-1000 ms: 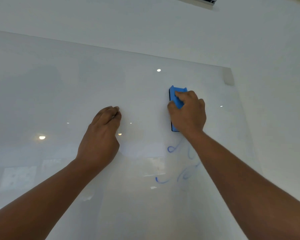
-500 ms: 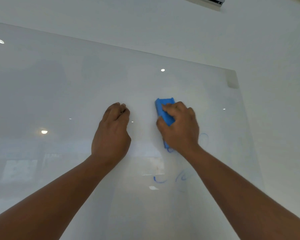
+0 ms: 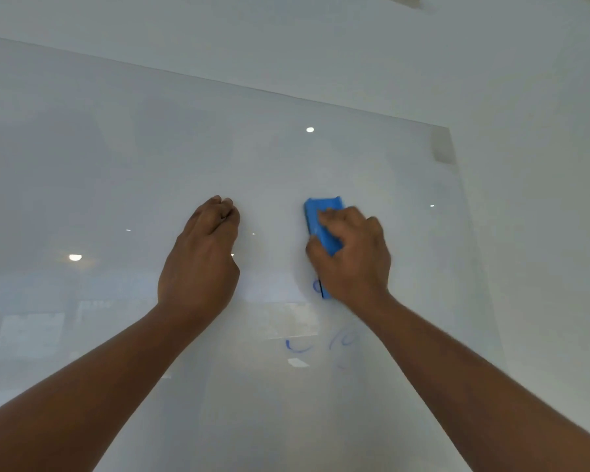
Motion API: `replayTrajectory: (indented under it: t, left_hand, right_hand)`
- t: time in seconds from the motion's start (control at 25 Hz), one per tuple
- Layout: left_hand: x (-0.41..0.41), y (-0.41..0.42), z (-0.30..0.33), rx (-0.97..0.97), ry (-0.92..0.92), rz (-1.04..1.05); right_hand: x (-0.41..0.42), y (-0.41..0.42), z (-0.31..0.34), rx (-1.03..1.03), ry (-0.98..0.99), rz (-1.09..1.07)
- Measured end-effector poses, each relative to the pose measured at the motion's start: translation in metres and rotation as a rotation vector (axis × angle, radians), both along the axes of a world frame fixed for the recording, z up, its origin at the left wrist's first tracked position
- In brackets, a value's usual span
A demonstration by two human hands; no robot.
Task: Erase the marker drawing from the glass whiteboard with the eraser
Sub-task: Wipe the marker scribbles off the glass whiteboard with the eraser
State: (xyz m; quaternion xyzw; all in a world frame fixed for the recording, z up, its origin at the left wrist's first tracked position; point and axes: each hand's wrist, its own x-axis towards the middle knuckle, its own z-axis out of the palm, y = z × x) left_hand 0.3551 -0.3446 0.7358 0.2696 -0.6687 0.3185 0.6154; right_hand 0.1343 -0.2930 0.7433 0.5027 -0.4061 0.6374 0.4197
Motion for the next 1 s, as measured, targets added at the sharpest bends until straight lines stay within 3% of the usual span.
replayTrajectory:
  t: [0.08,0.16,0.2,0.36,0.4,0.52,0.56,0.64,0.72,0.76,0.92,1.0]
  left_hand:
    - [0.000,0.001,-0.001,0.007,0.004,-0.009]
    - [-0.001,0.002,-0.003,0.014,-0.002,-0.020]
    - [0.001,0.002,-0.003,0.014,0.004,-0.024]
    - [0.000,-0.001,-0.005,-0.007,0.018,-0.028]
    - [0.000,0.000,-0.005,-0.006,0.018,-0.030]
    - [-0.002,0.003,-0.008,0.009,0.024,-0.029]
    - [-0.002,0.002,-0.008,0.011,0.026,-0.031]
    - [-0.002,0.002,-0.009,0.018,0.007,-0.033]
    - [0.000,0.002,-0.011,0.012,0.005,-0.037]
    - [0.000,0.003,-0.011,0.015,0.006,-0.038]
    - [-0.002,0.005,-0.014,0.025,0.015,-0.037]
    - [-0.003,0.003,-0.016,0.017,0.009,-0.042]
  right_hand:
    - [-0.018,0.005,0.000,0.016,0.046,0.013]
    - [-0.038,0.014,0.014,-0.009,-0.250,0.040]
    - [-0.032,0.013,0.016,-0.007,-0.280,0.058]
    - [0.005,0.003,-0.022,0.054,0.104,0.036]
    - [-0.012,0.007,-0.013,0.046,0.054,0.034]
    - [-0.033,0.014,0.015,-0.002,-0.342,0.054]
    - [-0.015,0.009,0.014,-0.011,-0.329,0.064]
    - [0.044,-0.005,-0.017,0.000,-0.051,0.036]
    - [0.040,-0.002,-0.026,0.079,0.201,0.039]
    - [0.020,0.005,-0.016,0.079,0.211,0.026]
    - [-0.013,0.013,0.013,0.020,-0.243,0.037]
    - [0.036,-0.002,-0.014,-0.010,-0.064,0.011]
